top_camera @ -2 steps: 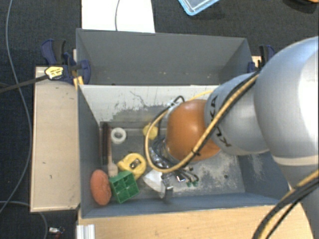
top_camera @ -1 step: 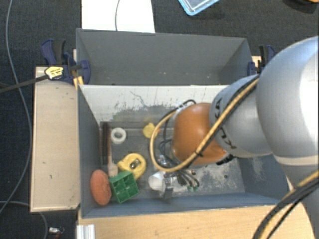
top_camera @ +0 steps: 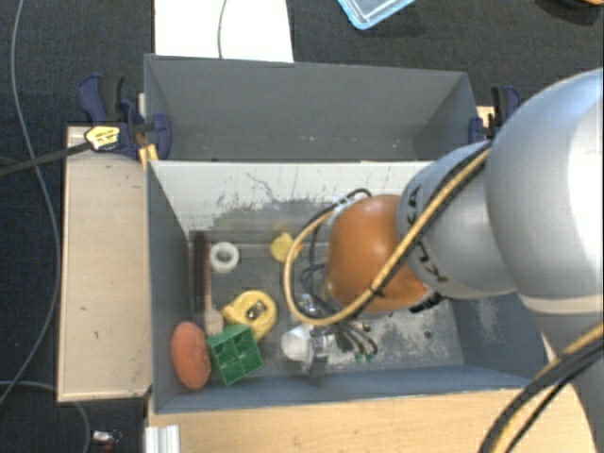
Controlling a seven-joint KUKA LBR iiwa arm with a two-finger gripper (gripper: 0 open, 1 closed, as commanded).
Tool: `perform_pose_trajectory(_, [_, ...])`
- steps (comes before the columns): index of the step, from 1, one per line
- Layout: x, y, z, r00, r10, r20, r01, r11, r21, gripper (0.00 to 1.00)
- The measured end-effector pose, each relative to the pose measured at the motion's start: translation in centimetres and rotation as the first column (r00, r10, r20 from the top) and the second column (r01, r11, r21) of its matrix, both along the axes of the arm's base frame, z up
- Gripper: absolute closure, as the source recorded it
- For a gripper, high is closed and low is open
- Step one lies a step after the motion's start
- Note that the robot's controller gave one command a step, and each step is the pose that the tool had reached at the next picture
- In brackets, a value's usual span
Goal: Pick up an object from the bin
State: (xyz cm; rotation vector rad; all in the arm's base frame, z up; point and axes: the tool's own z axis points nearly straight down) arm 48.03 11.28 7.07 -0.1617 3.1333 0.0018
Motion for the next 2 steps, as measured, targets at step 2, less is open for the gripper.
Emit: perform_pose_trajectory(2, [1.1,-0.8,15.1,1.000,-0.023,-0.006,0.023,1.000,-0.001,1.00])
